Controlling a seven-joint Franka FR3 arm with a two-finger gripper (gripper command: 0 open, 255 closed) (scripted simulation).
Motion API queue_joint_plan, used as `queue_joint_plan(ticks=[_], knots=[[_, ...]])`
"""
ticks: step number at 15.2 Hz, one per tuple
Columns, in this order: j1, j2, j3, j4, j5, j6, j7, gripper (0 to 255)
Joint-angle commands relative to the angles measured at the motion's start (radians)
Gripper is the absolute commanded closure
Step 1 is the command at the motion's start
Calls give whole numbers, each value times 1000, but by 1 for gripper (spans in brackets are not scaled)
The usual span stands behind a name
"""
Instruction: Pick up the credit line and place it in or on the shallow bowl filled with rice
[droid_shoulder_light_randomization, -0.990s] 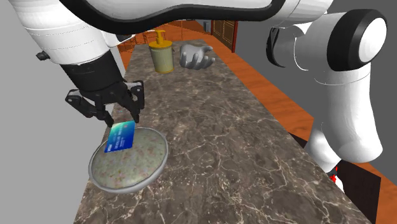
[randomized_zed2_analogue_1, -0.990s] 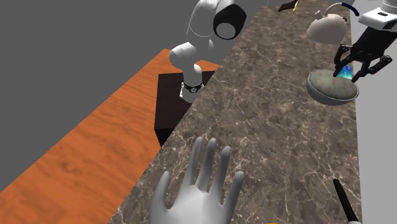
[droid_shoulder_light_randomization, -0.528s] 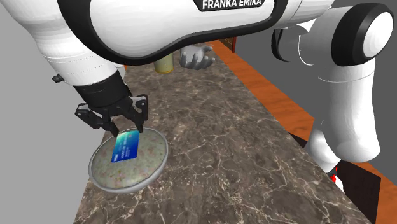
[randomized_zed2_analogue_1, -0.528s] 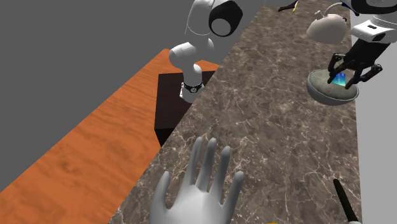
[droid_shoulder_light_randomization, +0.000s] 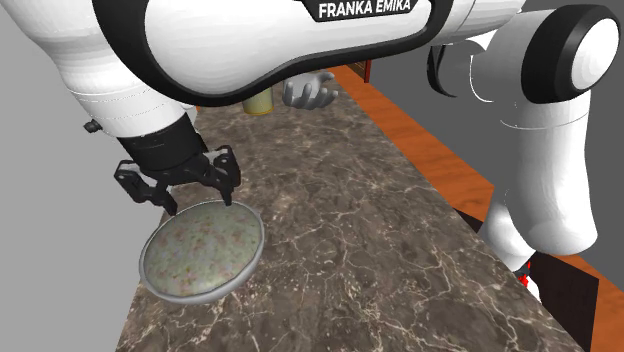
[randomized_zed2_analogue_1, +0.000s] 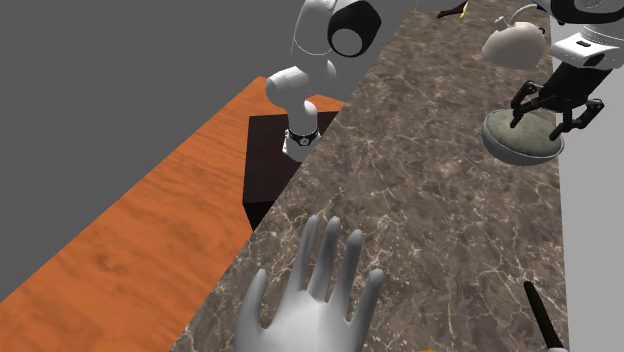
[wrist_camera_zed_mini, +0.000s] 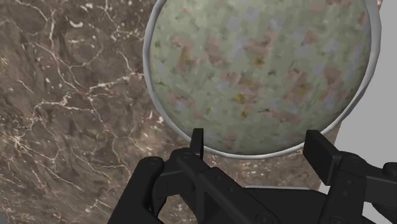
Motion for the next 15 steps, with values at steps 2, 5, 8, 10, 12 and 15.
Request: queue_joint_plan(ticks=[2,5,8,10,12,15], knots=[[0,0,0,0,0,0,0,0],[21,16,-1,58,-11,-43,-2,0],[106,82,-12,260,-57,-180,-11,0],[107,82,-13,260,-56,-180,-11,0],[107,82,-13,260,-56,-180,-11,0],[107,82,-13,260,-56,-180,-12,0]])
